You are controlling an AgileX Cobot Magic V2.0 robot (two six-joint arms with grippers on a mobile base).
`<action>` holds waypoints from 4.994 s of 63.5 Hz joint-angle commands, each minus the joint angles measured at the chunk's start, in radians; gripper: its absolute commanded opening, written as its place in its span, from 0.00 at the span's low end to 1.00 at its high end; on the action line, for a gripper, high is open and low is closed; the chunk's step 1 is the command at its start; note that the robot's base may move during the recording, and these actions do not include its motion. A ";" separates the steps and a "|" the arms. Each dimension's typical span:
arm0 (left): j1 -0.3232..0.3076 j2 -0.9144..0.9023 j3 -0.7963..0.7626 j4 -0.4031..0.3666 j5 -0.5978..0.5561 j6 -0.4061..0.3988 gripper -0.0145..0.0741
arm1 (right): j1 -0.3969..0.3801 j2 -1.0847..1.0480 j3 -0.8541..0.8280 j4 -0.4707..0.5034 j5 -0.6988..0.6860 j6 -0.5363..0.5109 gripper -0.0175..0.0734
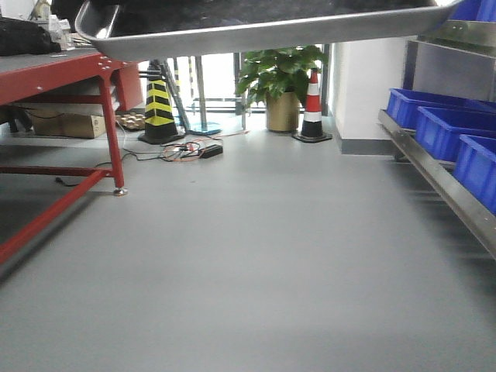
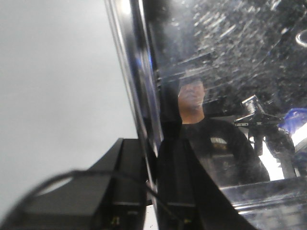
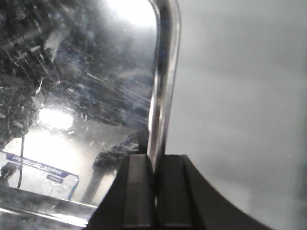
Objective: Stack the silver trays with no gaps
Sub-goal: 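Hold the tray raised in both grippers while the base drives to another rack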
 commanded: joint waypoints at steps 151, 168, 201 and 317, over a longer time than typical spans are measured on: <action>-0.015 -0.034 -0.022 -0.056 0.059 0.034 0.11 | 0.004 -0.033 -0.033 -0.017 -0.100 -0.011 0.25; -0.015 -0.034 -0.022 -0.056 0.056 0.034 0.11 | 0.004 -0.033 -0.033 -0.017 -0.100 -0.011 0.25; -0.015 -0.034 -0.022 -0.056 0.056 0.034 0.11 | 0.004 -0.033 -0.033 -0.017 -0.100 -0.011 0.25; -0.015 -0.034 -0.022 -0.056 0.056 0.034 0.11 | 0.004 -0.033 -0.033 -0.017 -0.100 -0.011 0.25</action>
